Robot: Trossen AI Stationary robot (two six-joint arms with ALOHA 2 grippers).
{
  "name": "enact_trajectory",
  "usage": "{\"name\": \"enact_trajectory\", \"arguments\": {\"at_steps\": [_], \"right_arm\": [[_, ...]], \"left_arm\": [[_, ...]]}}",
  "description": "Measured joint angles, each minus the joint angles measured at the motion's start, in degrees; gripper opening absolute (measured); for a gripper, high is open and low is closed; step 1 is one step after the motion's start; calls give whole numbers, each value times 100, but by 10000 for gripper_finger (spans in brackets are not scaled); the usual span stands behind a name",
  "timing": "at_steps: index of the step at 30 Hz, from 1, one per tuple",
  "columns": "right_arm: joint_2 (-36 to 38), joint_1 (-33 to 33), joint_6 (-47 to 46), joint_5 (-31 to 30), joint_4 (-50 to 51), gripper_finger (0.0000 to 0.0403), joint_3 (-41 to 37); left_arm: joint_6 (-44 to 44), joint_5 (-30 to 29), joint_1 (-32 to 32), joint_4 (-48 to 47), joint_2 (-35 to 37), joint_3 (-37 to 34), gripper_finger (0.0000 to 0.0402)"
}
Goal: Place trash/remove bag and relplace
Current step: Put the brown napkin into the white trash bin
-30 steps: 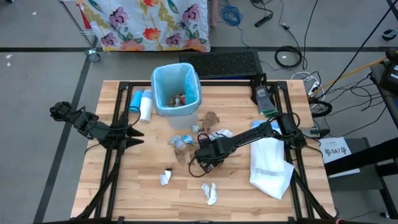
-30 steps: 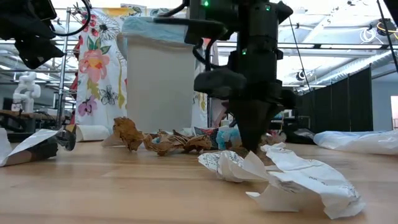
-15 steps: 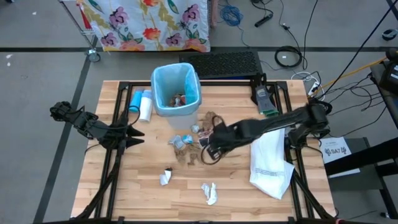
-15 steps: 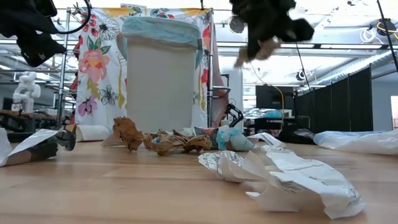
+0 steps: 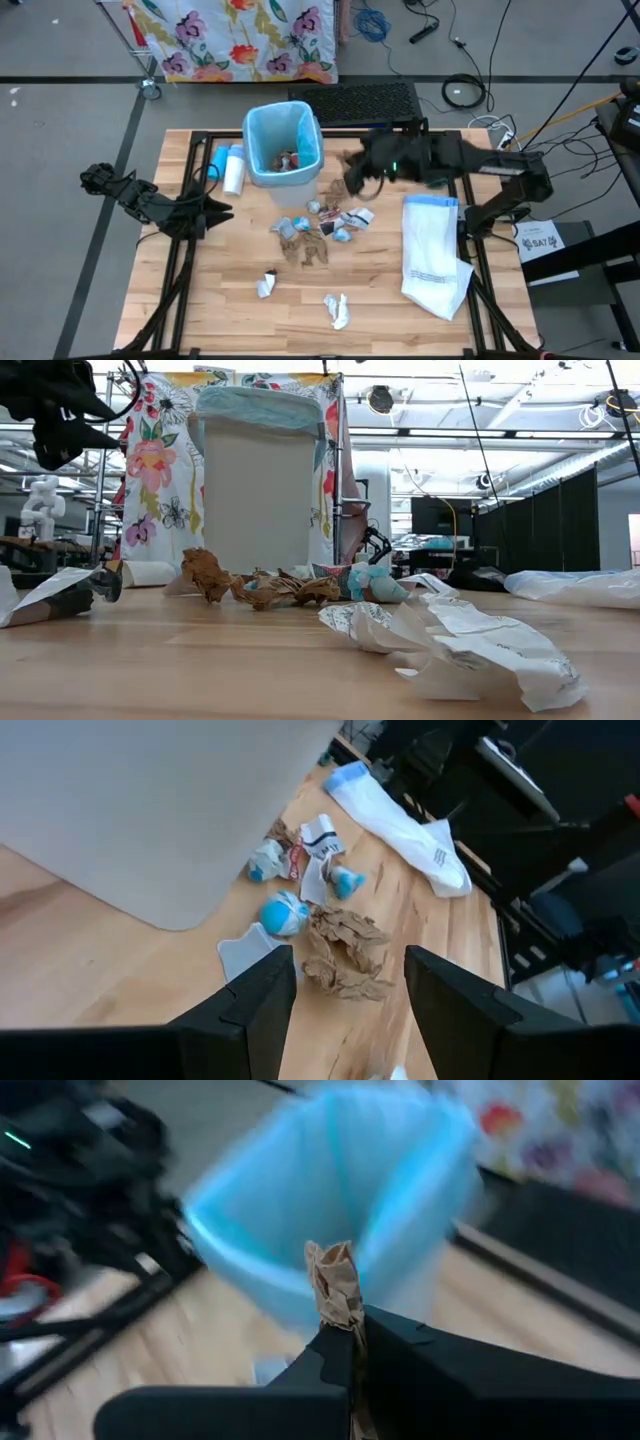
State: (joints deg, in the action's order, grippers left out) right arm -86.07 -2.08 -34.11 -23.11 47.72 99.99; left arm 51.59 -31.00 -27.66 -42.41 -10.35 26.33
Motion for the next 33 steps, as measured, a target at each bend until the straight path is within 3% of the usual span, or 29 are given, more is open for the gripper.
{"name": "enact_trajectory", "arguments": {"at_steps": [8,16,24,33], "right_arm": [[-337,-1273,1401,1598,-1097,0,76],[-990,-1665,1896,2771,-2129,2,76],[-1590,-1509,1992,2939,-3265,38,76],[-1675,-1430,2002,2905,-3213,142,76]], "left_arm": [[60,-140,-1,4,0,-1,191],[61,-231,-2,235,0,-2,191],[61,-232,-1,417,0,-2,191],[57,-232,-2,395,0,-2,191]]}}
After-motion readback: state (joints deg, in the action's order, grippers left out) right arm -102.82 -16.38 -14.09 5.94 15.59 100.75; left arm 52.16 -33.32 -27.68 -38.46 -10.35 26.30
